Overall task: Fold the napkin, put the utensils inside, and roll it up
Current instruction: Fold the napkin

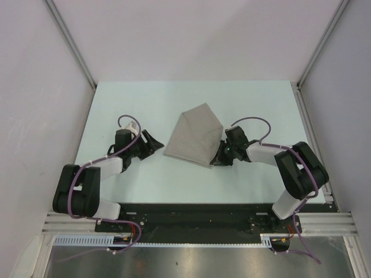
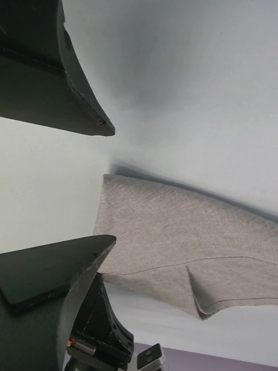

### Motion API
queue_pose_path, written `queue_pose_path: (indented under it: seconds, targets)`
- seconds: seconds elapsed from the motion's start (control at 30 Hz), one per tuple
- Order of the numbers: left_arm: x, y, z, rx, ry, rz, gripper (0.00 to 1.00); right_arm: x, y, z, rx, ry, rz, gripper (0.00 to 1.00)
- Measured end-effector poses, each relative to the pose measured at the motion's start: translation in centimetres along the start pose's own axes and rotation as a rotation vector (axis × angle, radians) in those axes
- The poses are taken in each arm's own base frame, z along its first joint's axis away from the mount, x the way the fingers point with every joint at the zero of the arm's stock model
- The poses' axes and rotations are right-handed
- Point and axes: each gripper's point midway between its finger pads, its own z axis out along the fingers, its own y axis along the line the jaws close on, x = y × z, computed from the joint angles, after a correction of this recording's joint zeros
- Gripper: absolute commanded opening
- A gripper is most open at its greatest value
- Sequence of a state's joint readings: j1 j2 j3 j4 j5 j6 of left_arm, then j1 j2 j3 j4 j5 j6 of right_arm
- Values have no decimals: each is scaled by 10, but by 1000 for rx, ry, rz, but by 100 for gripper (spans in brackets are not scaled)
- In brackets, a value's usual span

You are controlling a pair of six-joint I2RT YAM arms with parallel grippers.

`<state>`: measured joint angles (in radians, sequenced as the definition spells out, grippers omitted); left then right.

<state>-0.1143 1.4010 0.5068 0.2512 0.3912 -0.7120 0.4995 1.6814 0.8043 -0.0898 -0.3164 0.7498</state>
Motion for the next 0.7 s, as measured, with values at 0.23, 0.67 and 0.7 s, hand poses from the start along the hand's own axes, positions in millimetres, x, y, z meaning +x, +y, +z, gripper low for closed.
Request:
queue_pose_path:
  seconds: [0.23,0.67,0.7]
  targets:
    - [39,-10,9,47,90,-14,68,9,-11,-10,29,1,11,0]
    - [47,-4,21,25,108,-35,53,7,-12,-10,32,-4,15,0]
    - [47,-4,22,24,109,-37,52,7,-12,-10,32,-5,17,0]
